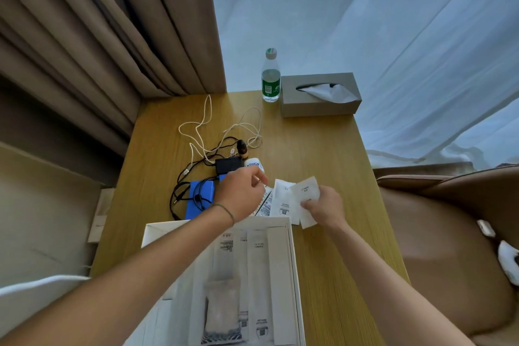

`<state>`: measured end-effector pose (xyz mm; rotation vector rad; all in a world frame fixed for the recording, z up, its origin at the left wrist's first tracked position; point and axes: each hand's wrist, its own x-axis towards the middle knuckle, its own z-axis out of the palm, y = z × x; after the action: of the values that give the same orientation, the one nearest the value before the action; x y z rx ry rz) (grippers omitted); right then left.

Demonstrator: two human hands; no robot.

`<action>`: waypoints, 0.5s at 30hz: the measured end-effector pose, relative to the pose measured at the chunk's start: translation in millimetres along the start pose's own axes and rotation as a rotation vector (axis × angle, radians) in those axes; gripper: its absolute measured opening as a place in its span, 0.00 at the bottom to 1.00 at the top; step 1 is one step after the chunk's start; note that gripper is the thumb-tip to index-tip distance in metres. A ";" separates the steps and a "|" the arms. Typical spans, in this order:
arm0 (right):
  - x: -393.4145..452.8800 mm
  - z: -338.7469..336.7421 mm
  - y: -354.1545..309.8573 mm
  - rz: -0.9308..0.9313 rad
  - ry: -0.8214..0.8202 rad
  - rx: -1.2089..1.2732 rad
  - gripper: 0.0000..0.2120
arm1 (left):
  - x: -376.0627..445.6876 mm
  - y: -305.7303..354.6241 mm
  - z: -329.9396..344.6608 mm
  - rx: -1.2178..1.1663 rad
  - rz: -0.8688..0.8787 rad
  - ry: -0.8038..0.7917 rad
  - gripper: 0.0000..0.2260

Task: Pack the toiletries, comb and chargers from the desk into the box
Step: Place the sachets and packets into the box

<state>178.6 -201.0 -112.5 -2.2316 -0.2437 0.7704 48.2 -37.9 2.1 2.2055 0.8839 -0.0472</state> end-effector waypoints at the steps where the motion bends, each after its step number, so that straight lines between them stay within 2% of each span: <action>1: 1.9 -4.0 0.2 0.020 0.008 0.121 0.07 | 10.5 1.9 5.3 0.035 -0.038 -0.032 0.07; 4: 2.4 -16.3 -1.1 0.077 0.019 0.395 0.03 | 37.5 6.8 27.8 0.204 -0.097 -0.161 0.10; 7: -1.3 -24.5 -2.6 0.111 0.034 0.545 0.02 | 56.0 10.5 50.9 0.430 -0.090 -0.259 0.16; 13: -20.5 -36.9 3.2 0.151 0.029 0.642 0.05 | 84.4 11.8 89.6 0.733 0.159 -0.355 0.36; 15: -27.4 -39.6 4.1 0.157 0.017 0.658 0.06 | 91.0 9.8 97.7 0.819 0.244 -0.387 0.40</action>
<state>180.0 -238.2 -81.7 -1.6410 0.1792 0.7751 145.5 -53.8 -88.5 2.8832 0.3925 -0.8155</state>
